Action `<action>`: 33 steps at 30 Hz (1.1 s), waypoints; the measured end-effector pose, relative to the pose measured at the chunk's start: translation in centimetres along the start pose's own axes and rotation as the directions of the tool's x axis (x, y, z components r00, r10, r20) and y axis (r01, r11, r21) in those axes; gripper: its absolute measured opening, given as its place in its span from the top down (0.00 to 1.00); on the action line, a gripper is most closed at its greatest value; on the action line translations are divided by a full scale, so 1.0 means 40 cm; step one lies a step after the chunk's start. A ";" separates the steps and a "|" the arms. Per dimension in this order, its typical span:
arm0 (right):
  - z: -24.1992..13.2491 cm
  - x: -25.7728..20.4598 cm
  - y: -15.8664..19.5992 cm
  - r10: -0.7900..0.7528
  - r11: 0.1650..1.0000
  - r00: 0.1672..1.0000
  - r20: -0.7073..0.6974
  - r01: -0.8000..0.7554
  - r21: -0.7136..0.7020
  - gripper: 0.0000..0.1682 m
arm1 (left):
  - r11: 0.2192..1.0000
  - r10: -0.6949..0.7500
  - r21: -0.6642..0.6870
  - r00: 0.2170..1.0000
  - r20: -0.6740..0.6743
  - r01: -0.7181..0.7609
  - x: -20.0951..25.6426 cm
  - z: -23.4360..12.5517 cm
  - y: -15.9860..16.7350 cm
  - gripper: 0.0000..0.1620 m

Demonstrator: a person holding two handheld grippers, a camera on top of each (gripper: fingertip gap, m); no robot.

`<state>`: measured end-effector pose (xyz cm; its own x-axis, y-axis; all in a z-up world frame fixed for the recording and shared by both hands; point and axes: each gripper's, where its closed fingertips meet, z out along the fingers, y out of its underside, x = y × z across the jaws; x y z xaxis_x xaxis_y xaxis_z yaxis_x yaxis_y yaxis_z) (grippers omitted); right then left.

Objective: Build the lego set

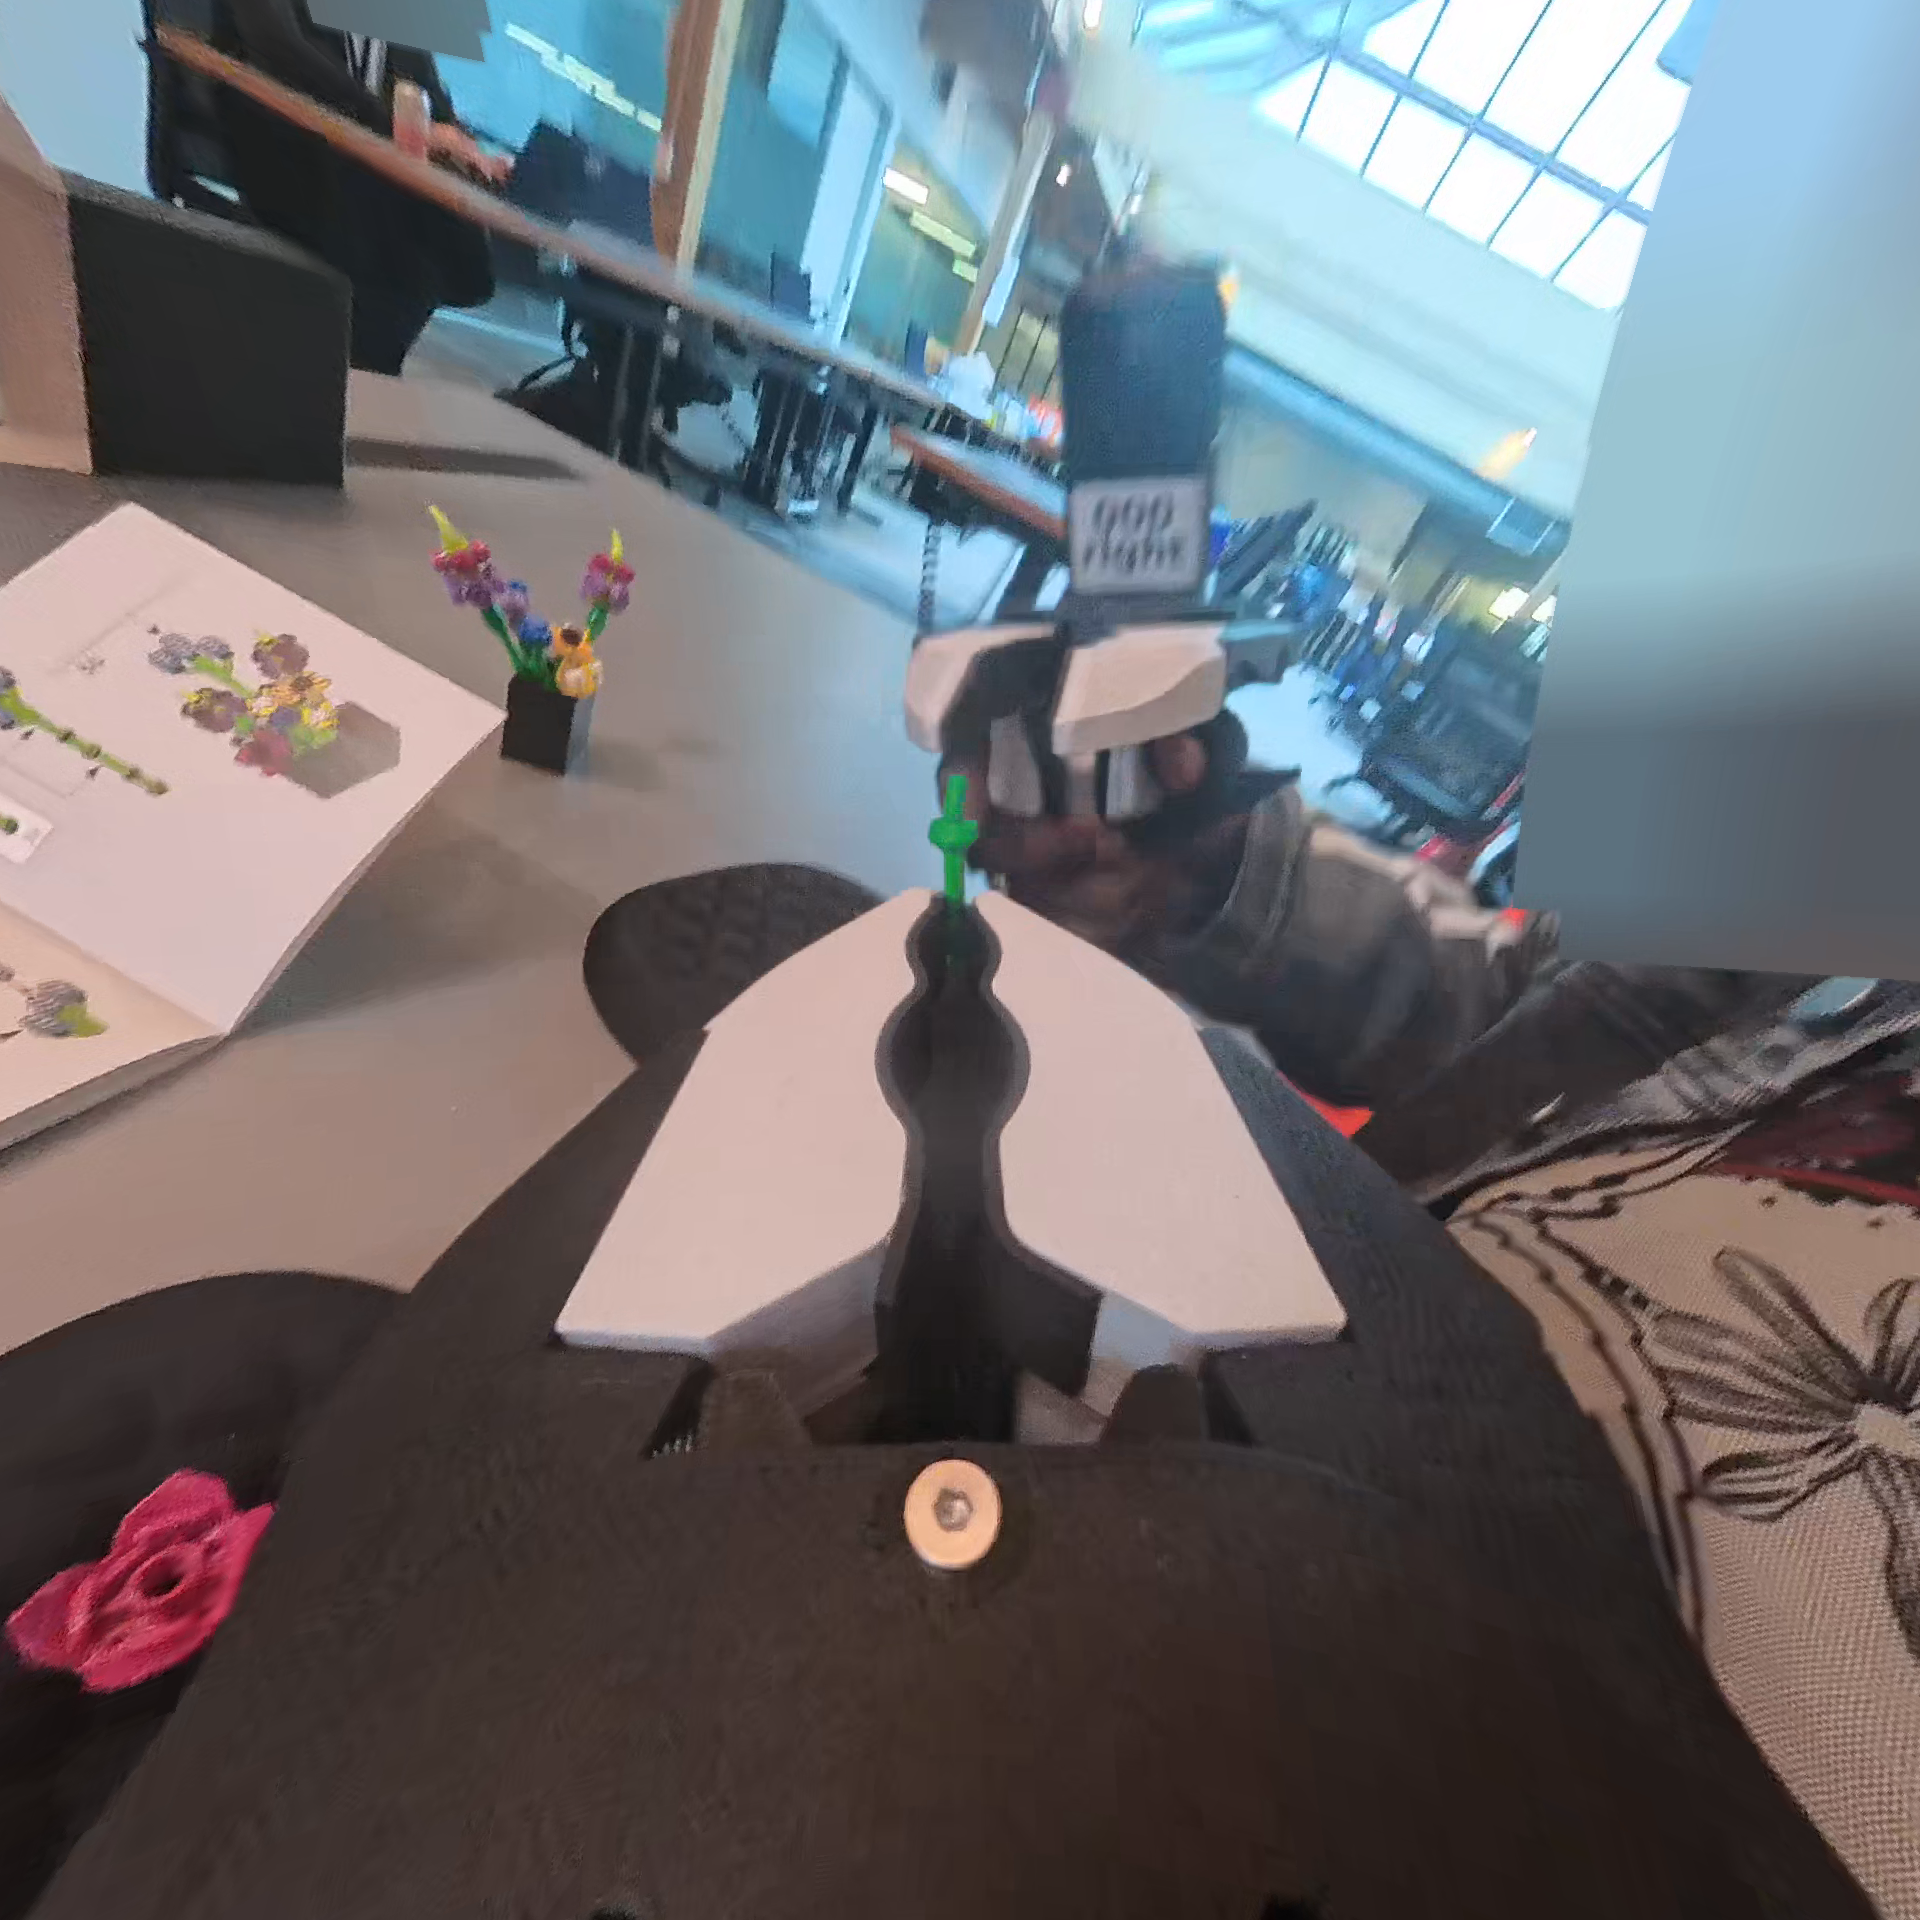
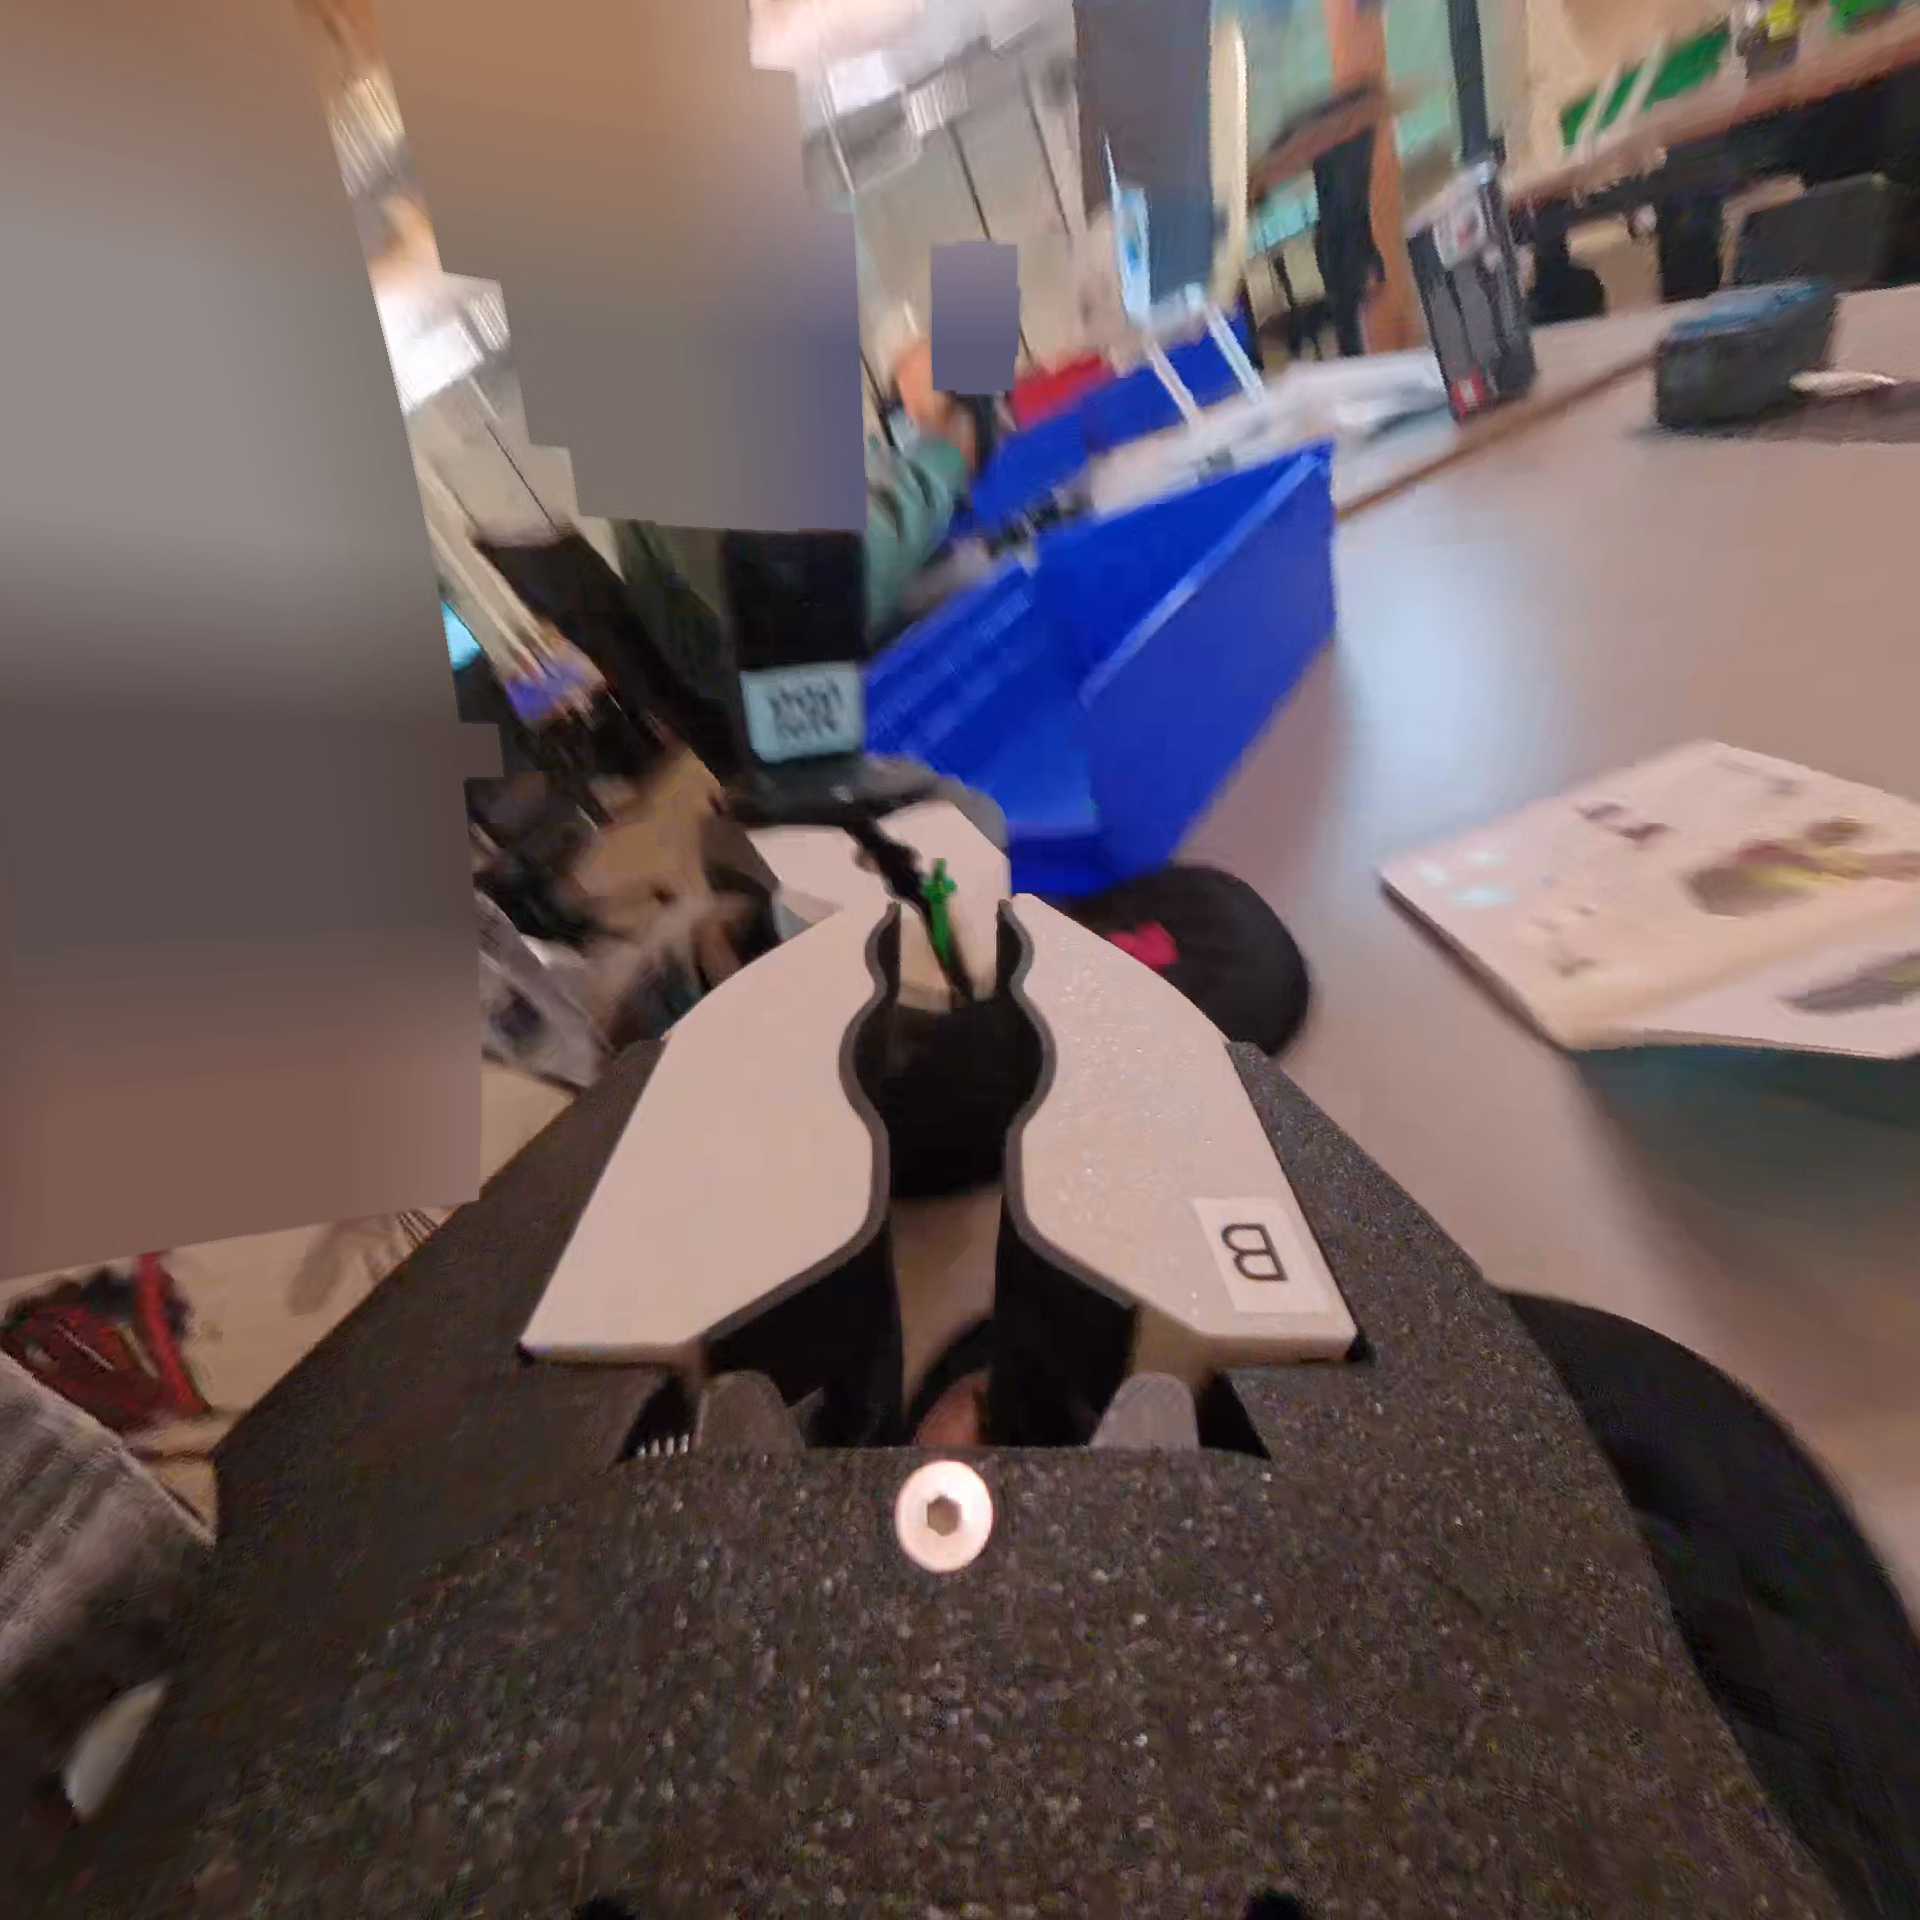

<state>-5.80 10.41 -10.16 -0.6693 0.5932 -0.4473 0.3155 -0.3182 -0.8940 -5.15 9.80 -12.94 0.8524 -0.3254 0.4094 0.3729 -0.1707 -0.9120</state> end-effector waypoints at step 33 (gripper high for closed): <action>0.021 -0.031 0.038 -0.081 0.996 0.994 0.070 0.079 0.027 0.98 | 0.985 0.135 -0.098 0.989 -0.067 -0.141 0.035 0.015 0.007 0.95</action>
<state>-5.04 8.56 -10.95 -0.7382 0.5637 -0.3704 0.2432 -0.2898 -0.9257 -3.64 9.88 -12.63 0.8683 -0.4068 0.2837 0.2116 -0.2135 -0.9538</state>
